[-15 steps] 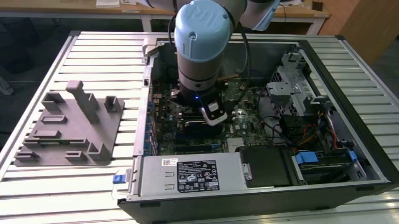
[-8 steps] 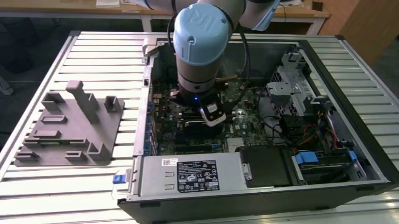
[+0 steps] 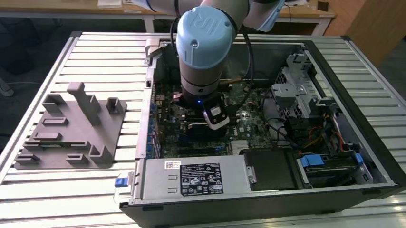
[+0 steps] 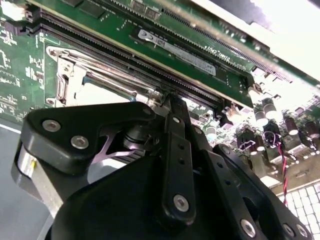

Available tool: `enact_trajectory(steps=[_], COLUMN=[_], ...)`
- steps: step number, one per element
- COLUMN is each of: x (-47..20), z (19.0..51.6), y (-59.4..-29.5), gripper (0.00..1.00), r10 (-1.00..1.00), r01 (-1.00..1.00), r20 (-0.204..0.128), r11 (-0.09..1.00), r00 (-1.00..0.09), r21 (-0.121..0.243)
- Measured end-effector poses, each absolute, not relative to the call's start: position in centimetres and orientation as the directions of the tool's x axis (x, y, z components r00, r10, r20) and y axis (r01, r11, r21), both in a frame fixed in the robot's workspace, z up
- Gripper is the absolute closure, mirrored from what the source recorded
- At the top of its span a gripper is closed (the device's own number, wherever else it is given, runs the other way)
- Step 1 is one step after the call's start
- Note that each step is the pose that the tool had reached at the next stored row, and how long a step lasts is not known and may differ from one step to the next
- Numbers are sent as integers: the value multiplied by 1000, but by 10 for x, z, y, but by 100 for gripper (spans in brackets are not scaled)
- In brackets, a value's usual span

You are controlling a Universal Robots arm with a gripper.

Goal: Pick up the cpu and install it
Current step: 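Install the second cpu locking lever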

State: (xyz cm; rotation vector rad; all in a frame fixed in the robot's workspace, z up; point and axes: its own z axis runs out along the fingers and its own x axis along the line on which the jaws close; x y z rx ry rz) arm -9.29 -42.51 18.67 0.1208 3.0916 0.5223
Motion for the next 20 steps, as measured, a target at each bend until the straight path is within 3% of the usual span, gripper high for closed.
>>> enact_trajectory(steps=[15, 20], x=[-93, -92], z=[228, 231], y=[-425, -424], gripper=[89, 89], r10=[77, 90], r01=[75, 87], r20=[8, 2], r11=[943, 961], r00=[-997, -996], r21=[324, 263])
